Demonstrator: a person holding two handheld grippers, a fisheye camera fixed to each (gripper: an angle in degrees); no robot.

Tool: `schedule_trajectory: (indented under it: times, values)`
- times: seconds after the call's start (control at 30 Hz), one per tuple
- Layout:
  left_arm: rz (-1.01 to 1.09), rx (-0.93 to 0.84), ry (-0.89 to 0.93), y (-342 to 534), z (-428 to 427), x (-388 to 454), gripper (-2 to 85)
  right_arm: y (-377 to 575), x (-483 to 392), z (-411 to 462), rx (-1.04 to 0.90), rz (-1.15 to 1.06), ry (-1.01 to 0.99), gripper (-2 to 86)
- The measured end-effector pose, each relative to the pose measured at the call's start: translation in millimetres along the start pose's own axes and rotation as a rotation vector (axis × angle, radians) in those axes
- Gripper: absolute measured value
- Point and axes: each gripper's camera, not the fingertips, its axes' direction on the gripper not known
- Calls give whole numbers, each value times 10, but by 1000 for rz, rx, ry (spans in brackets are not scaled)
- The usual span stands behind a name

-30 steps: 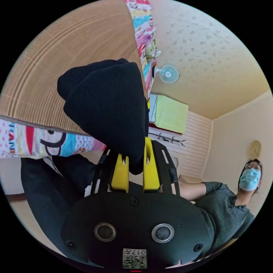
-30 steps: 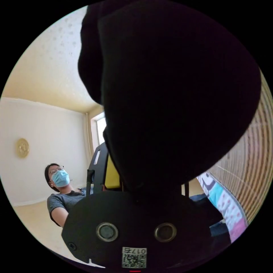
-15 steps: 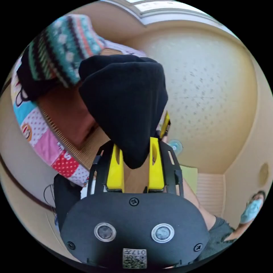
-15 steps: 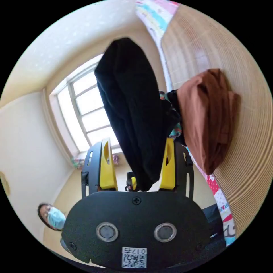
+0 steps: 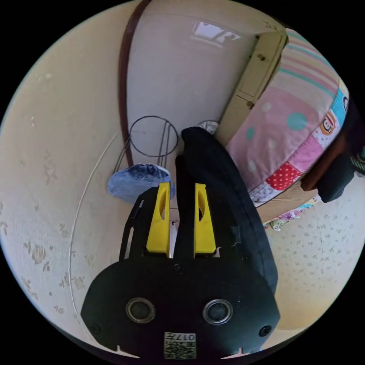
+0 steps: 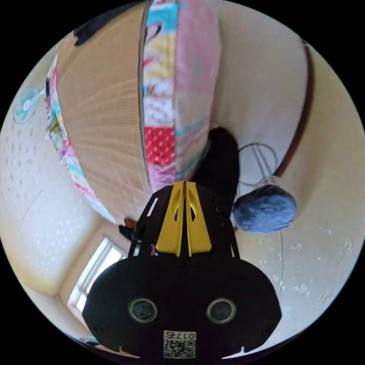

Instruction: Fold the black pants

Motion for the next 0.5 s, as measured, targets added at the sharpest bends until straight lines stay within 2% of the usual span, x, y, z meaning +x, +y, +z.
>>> schedule_trajectory:
  times: [0.03, 0.1, 0.13, 0.17, 0.2, 0.23, 0.27, 0.3, 0.33, 0.37, 0.4, 0.43, 0.47, 0.5]
  values:
    - [-12, 15, -10, -8, -68, 29, 99, 397, 182, -565, 300, 92, 58, 2]
    - [-25, 33, 5, -92, -117, 228, 97, 934, 473, -955, 549, 316, 130, 2]
    - [-16, 22, 28, -193, -90, 471, 92, 1137, 714, -959, 559, 441, 83, 2]
    - [1, 6, 40, -255, -55, 634, 90, 1199, 840, -903, 533, 476, 15, 2]
    - [69, -53, 57, -381, 55, 1049, 77, 1276, 1072, -682, 450, 502, -178, 2]
    - [213, -139, 70, -471, 211, 1593, 51, 1338, 1214, -356, 369, 504, -371, 2]
    - [317, -194, 75, -486, 303, 1907, 33, 1379, 1232, -196, 349, 491, -446, 2]
    - [545, -318, 64, -425, 505, 2555, 15, 1478, 1182, 96, 335, 457, -527, 2]
    - [753, -454, 19, -242, 735, 3177, 17, 1560, 1057, 393, 287, 424, -531, 2]
    - [844, -529, -8, -113, 858, 3452, 17, 1588, 998, 555, 237, 436, -516, 2]
    - [991, -676, -63, 185, 1106, 3914, 16, 1615, 930, 841, 119, 534, -531, 2]
    - [1085, -800, -119, 484, 1334, 4244, 20, 1601, 817, 963, 105, 546, -628, 2]
    - [1116, -852, -151, 629, 1443, 4372, 21, 1569, 734, 978, 115, 520, -677, 2]
    - [1155, -925, -221, 890, 1641, 4556, 28, 1462, 513, 966, 112, 424, -721, 2]
